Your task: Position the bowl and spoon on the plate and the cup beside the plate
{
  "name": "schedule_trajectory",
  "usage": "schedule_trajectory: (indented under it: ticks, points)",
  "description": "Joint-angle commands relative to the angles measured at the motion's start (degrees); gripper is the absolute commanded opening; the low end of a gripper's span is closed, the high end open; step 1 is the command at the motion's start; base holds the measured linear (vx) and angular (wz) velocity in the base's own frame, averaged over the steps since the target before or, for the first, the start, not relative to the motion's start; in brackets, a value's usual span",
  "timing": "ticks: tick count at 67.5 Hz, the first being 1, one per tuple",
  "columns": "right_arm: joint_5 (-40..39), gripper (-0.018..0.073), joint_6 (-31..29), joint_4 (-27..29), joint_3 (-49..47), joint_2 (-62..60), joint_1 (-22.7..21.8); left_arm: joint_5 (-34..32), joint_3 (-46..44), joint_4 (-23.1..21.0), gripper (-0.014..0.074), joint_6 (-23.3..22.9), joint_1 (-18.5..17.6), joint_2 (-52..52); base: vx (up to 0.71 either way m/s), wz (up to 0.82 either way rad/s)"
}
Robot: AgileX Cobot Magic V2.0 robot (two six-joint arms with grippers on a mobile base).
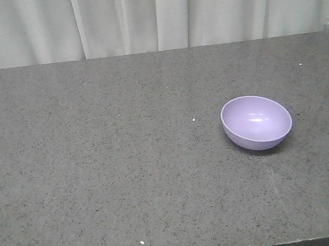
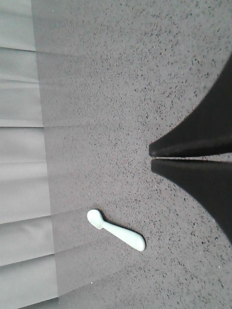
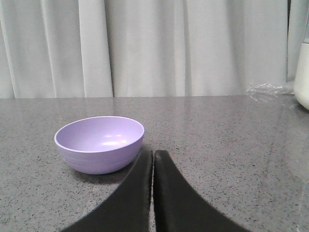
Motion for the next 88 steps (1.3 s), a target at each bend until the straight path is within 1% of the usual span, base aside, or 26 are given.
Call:
schedule_trajectory:
  ticks: [1,88]
  points:
    - [-4.40,-0.0003,-0.15,-0.39,0.25,-0.40,0.10,-4.11,-0.46,-0.44,-0.0006,-0.59,0.08,-0.85,0.00,0.00]
    - [-4.40,-0.0003,-0.15,-0.39,0.25,-0.40,0.11,-4.11,-0.46,-0.44,-0.0006,-0.59,0.08,-0.85,0.00,0.00]
